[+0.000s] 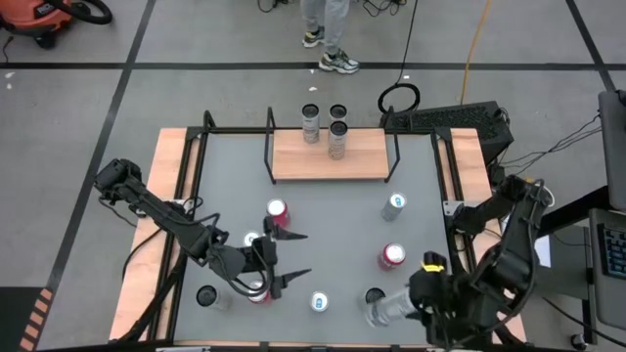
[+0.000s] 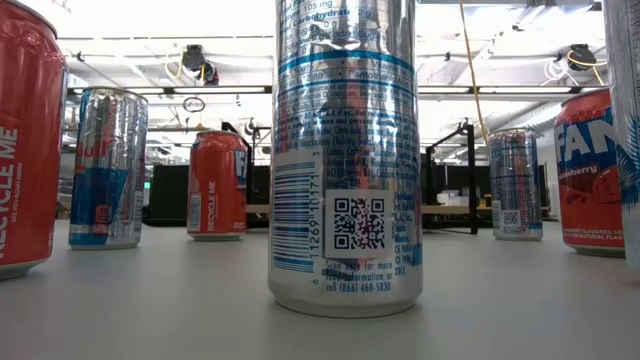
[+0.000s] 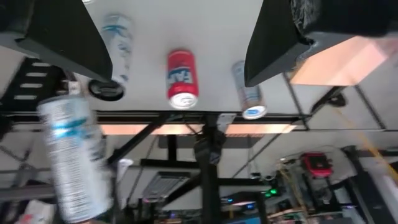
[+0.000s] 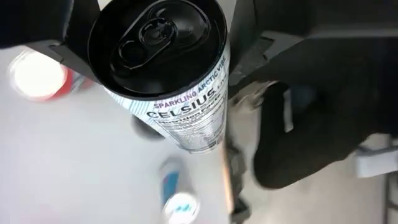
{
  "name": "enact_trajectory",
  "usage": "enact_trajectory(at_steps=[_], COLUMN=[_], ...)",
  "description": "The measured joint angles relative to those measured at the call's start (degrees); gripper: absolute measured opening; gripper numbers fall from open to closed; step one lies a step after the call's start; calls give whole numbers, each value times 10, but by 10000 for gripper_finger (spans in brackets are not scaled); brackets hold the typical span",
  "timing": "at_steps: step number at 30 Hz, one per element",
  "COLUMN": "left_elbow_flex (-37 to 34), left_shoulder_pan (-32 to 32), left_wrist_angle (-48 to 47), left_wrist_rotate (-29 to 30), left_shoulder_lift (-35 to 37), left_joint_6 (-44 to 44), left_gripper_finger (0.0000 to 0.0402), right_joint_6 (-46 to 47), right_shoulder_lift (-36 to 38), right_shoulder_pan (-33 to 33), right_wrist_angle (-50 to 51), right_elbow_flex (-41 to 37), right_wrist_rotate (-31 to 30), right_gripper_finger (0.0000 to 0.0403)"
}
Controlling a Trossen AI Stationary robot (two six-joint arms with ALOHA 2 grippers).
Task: Place canned beverage on shelf
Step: Put the right white blue soda can aligned with the other white blue soda can on the shelf
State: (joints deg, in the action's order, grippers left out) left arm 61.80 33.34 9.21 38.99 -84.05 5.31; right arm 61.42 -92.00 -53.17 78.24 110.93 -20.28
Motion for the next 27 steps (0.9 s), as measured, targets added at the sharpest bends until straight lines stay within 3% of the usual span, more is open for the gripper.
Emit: enact_trajectory(at_steps=[11,16,23,27], left_elbow_flex=[0,0,0,0], left_shoulder_pan=[4,4,0,-2], left_wrist_angle=[6,5,7,7], left_wrist_rotate=[-13,-11,123,112], left_shoulder_lift=[0,-13,-38,-43], left_joint_6=[-9,-44,-105,-131], left_gripper_finger=[365,365,365,365], right_joint_6=[-197,-263,-269,-300], right_shoulder_lift=[-1,-1,-1,-1], right_shoulder_pan=[42,49,70,90], right_wrist_angle=[-54,-91,-138,-194], right_elbow_flex=[0,-37,-109,-149], right_wrist_rotate=[-208,-320,-352,-367], right_gripper_finger=[226,227,226,227])
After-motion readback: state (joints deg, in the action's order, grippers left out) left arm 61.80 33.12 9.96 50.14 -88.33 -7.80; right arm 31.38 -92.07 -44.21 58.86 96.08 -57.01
